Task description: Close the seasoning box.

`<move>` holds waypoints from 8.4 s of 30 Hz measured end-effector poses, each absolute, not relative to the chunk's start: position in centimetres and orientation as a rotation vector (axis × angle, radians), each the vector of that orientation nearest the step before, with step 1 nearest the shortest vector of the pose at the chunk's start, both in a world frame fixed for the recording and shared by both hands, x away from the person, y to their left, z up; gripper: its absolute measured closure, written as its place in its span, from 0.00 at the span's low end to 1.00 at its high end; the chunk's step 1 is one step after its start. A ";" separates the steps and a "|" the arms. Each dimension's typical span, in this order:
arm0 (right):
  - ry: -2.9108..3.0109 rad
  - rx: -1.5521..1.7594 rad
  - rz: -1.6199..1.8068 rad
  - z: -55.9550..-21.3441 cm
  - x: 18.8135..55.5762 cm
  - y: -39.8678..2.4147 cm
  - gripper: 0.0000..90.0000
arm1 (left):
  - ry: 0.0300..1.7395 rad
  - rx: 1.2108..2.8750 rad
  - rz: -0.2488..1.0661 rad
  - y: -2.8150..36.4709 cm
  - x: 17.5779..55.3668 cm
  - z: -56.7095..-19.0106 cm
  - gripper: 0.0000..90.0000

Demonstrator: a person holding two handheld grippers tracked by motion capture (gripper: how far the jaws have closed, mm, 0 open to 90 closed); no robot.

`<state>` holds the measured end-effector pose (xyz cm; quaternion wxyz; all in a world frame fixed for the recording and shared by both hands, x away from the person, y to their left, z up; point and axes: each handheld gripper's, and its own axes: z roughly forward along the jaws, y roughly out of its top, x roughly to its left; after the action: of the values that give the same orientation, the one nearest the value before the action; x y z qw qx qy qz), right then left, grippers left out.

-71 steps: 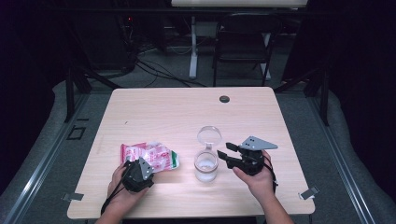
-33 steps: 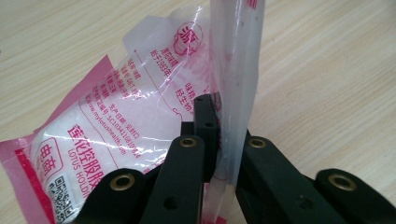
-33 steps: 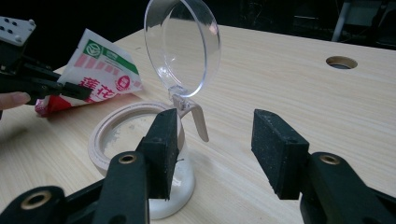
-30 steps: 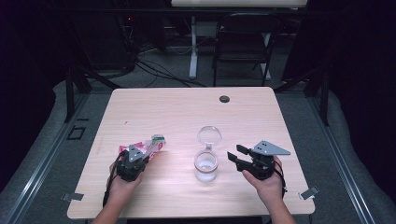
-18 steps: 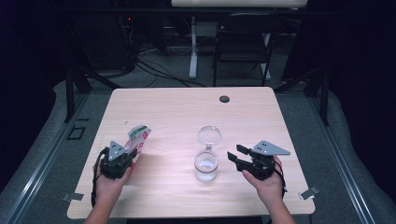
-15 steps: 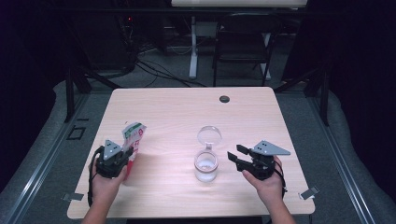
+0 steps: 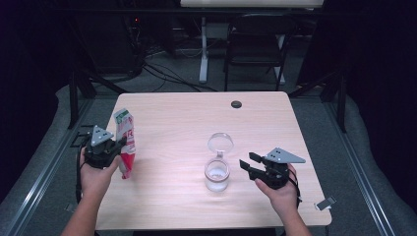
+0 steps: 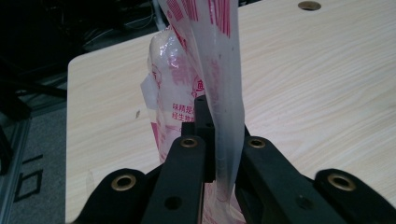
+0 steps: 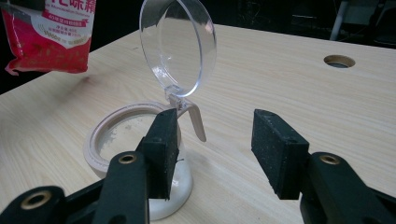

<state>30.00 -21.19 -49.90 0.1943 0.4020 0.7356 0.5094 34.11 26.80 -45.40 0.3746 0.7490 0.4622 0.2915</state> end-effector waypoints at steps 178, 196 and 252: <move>2.558 0.619 1.341 -47.6 31.9 -4.1 0.99 | 1.079 2.142 0.469 18.8 30.6 -58.9 0.21; 2.549 0.603 1.363 -47.3 31.5 -4.1 0.97 | 1.121 2.095 0.482 19.2 30.5 -58.8 0.39; 2.468 0.474 1.551 -46.1 29.6 -7.2 0.78 | 1.082 2.079 0.723 20.5 29.3 -55.3 0.66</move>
<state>29.63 -7.23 -46.15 0.0939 0.1598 0.8321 0.5228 29.28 20.54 -55.31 0.3378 0.7978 0.4152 0.2776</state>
